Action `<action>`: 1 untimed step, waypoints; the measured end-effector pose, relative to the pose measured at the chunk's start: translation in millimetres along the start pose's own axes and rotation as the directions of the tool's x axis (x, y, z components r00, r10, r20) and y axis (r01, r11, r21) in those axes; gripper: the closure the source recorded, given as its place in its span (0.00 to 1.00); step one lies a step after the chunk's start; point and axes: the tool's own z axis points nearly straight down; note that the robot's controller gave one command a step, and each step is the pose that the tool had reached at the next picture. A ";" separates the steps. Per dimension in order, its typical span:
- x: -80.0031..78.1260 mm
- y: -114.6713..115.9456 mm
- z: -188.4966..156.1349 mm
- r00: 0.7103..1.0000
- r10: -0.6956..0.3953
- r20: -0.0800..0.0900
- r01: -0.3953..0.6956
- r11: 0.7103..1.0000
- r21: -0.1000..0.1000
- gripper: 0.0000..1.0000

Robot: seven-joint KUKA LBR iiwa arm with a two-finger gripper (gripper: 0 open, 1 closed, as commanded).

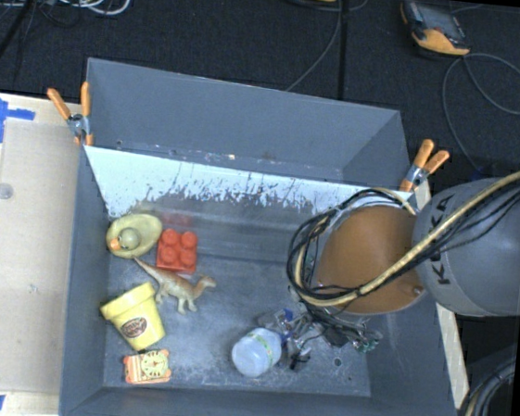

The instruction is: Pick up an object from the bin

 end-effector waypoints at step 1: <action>-17.6 -5.8 -0.1 0.999 -0.033 -0.011 0.033 0.999 -0.001 1.00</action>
Offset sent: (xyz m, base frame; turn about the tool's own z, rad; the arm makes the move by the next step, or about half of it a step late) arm -0.0136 0.0134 0.2468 0.0120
